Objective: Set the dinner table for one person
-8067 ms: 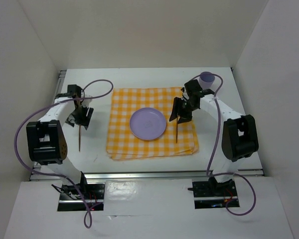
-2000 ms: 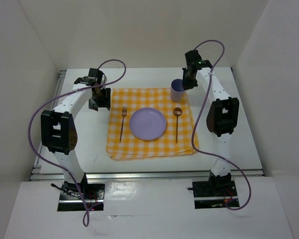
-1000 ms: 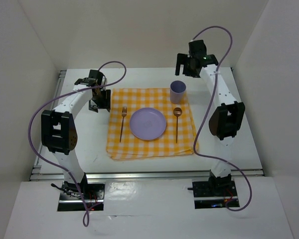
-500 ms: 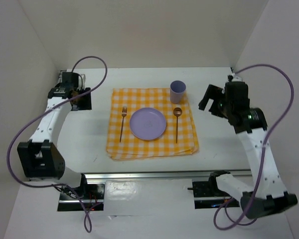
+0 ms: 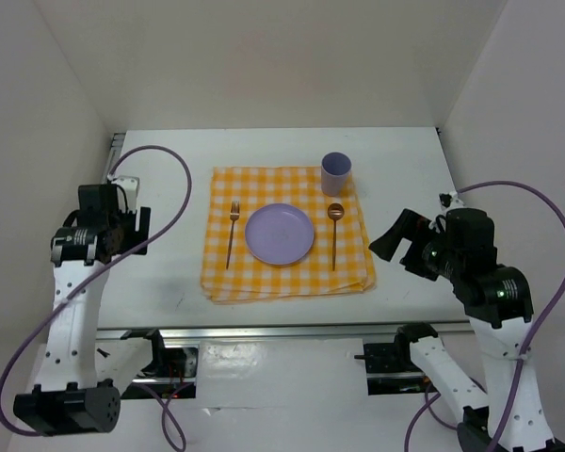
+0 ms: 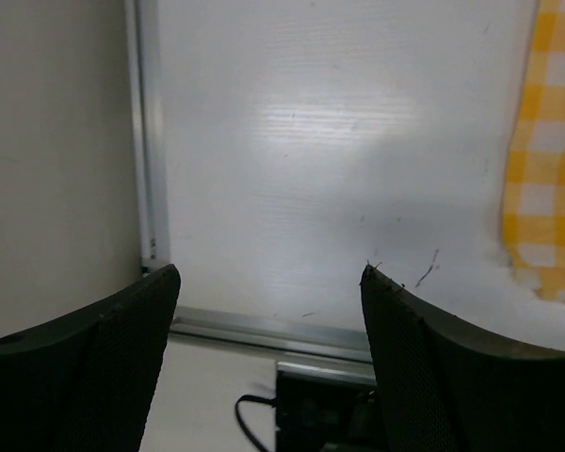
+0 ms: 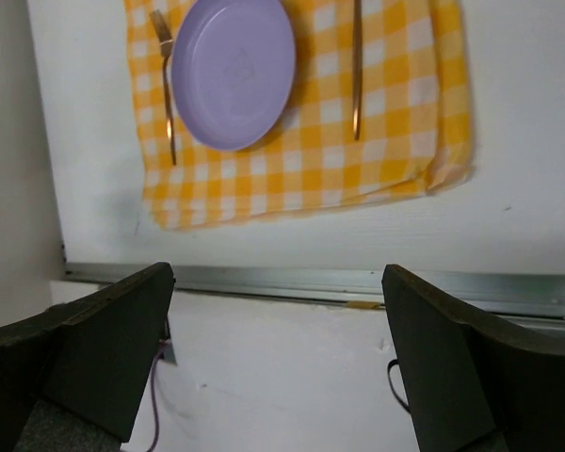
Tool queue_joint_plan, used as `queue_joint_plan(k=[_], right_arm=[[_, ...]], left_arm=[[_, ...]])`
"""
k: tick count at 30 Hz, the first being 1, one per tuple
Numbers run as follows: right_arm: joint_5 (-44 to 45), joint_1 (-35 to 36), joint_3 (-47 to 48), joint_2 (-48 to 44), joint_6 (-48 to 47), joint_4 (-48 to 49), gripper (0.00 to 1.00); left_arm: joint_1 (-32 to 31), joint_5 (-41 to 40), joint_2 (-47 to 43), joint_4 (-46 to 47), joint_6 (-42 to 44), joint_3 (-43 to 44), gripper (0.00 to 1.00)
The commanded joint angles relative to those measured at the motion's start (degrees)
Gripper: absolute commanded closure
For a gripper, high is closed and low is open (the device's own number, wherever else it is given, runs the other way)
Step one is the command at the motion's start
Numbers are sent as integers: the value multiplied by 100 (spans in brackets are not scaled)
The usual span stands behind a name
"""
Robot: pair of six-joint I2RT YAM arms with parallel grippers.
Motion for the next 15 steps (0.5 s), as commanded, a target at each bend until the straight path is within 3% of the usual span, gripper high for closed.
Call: queue_joint_plan(k=[1, 6, 15], right_arm=[[-595, -14, 90, -339, 165, -366, 0], [-709, -14, 284, -682, 280, -656, 0], [-1017, -14, 90, -1166, 209, -797, 0]], left_arm=[[46, -295, -366, -685, 729, 145, 16], [46, -242, -639, -1337, 792, -153, 15], [46, -40, -1220, -1707, 678, -523, 15]])
